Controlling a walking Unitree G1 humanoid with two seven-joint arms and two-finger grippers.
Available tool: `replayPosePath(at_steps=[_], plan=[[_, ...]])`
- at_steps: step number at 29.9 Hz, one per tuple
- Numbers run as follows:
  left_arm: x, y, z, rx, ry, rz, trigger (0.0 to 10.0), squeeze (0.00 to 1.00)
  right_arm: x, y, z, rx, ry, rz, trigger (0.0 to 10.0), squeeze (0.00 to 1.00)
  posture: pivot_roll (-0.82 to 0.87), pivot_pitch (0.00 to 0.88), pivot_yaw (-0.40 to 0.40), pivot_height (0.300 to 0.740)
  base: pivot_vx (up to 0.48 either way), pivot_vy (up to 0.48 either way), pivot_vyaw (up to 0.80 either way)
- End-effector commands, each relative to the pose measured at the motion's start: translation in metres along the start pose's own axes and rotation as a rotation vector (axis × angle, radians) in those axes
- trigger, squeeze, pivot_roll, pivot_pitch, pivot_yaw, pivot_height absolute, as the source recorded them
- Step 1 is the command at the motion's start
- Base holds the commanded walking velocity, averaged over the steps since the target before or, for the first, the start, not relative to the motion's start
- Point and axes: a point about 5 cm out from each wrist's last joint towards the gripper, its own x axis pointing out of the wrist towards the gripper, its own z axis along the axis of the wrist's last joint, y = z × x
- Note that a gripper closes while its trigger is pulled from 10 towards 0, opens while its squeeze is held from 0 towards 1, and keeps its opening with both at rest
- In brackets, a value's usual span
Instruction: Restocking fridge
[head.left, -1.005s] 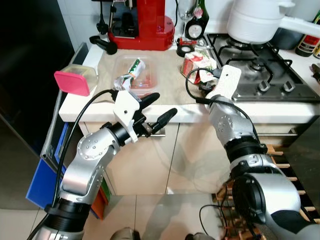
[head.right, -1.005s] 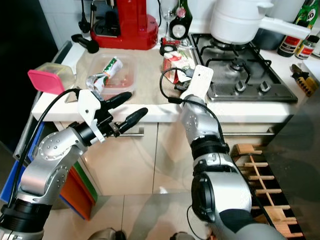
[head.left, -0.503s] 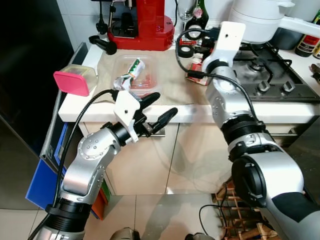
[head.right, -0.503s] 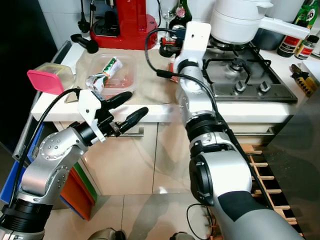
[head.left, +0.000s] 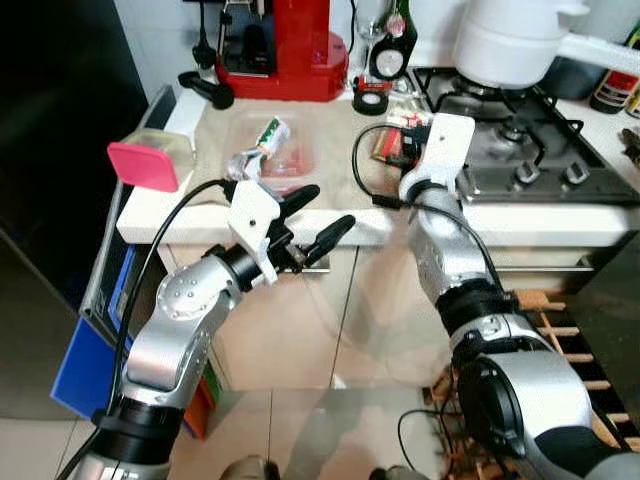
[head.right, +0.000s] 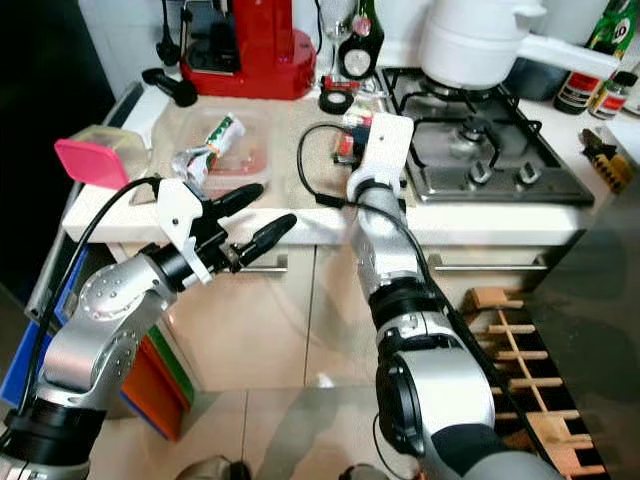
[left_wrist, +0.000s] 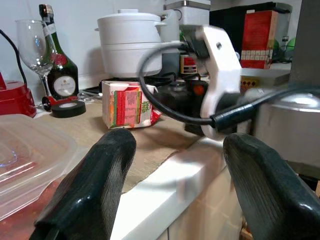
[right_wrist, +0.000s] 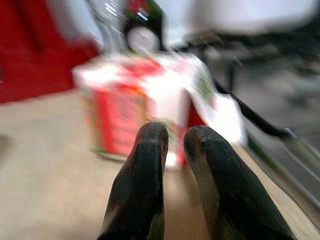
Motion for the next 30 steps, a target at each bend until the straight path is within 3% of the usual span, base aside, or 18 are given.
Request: replayPosePath(at_steps=[1, 8, 15, 19, 25, 30], plan=[[0.001, 0.002, 0.003, 0.014, 0.000, 0.005, 10.0, 0.00, -0.001, -0.006, -0.003, 0.017, 0.025, -0.033, 10.0, 0.00, 0.07, 0.020, -0.017, 0.740, 0.000, 0.000, 0.00], [0.000, 0.002, 0.003, 0.010, 0.002, 0.008, 10.0, 0.00, -0.003, -0.021, -0.010, -0.052, 0.047, -0.115, 10.0, 0.00, 0.07, 0.021, -0.013, 0.740, 0.000, 0.000, 0.00], [0.001, 0.002, 0.003, 0.013, 0.000, 0.006, 10.0, 0.00, 0.006, -0.029, 0.004, -0.104, 0.026, -0.141, 10.0, 0.00, 0.07, 0.020, -0.008, 0.740, 0.000, 0.000, 0.00], [0.001, 0.002, 0.004, 0.013, 0.001, 0.007, 10.0, 0.00, 0.007, -0.030, 0.005, -0.104, 0.033, -0.145, 10.0, 0.00, 0.07, 0.022, -0.008, 0.740, 0.000, 0.000, 0.00], [-0.001, 0.002, 0.004, 0.013, 0.005, 0.009, 10.0, 0.00, 0.010, -0.032, -0.001, -0.024, 0.123, -0.151, 10.0, 0.00, 0.08, 0.026, -0.009, 0.740, 0.000, 0.000, 0.00], [-0.001, 0.003, 0.004, 0.013, 0.005, 0.011, 10.0, 0.00, 0.014, -0.031, 0.004, 0.005, 0.137, -0.147, 10.0, 0.00, 0.08, 0.027, -0.010, 0.740, 0.000, 0.000, 0.00]])
